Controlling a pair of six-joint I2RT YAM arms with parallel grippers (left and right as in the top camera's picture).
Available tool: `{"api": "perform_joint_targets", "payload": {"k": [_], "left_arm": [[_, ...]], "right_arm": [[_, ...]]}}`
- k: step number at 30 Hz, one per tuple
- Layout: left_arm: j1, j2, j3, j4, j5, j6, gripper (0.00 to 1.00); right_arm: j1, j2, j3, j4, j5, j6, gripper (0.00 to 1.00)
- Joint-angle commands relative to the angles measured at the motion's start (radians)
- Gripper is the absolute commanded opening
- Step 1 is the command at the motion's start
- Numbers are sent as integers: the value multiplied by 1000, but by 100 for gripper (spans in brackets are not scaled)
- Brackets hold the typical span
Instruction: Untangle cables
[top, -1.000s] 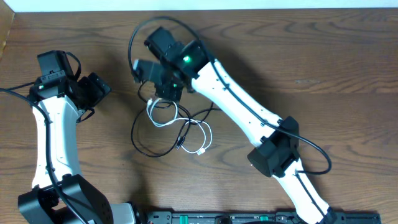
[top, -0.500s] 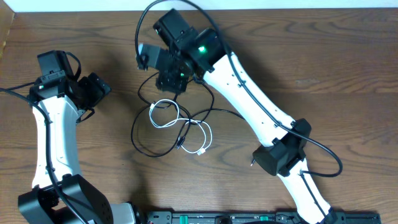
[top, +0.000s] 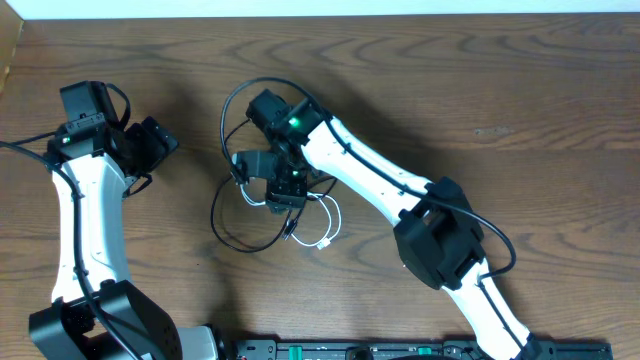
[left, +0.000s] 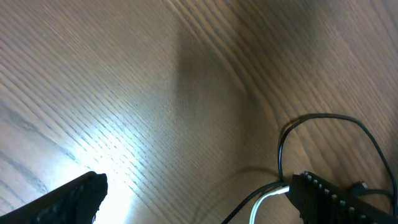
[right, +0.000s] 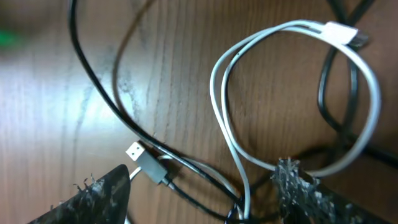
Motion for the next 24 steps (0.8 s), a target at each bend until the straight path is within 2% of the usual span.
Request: {"api": "perform_joint_targets", "payload": {"k": [1, 3, 6, 9, 12, 16, 20, 24], "left_arm": [[2, 6, -6, -3, -17, -6, 98], [2, 6, -6, -3, -17, -6, 98], [2, 6, -6, -3, -17, -5, 98], [2, 6, -6, -3, -17, -6, 98], [2, 6, -6, -3, -17, -5, 98], [2, 6, -6, -3, -17, -6, 98], [2, 6, -6, -3, -17, -5, 98], [2, 6, -6, -3, -17, -6, 98]], "right_arm": [[-19, -12, -43, 40, -71, -26, 71], [-27, -12, -58, 62, -94, -26, 69], [-35, -12, -84, 88, -97, -26, 61], [-43, -12, -117, 114, -121, -26, 62], [-51, -12, -148, 137, -178, -26, 58], [-54, -12, -171, 146, -218, -24, 40], [-56, -12, -171, 146, -221, 0, 31], [-60, -10, -174, 159, -220, 0, 28]]}}
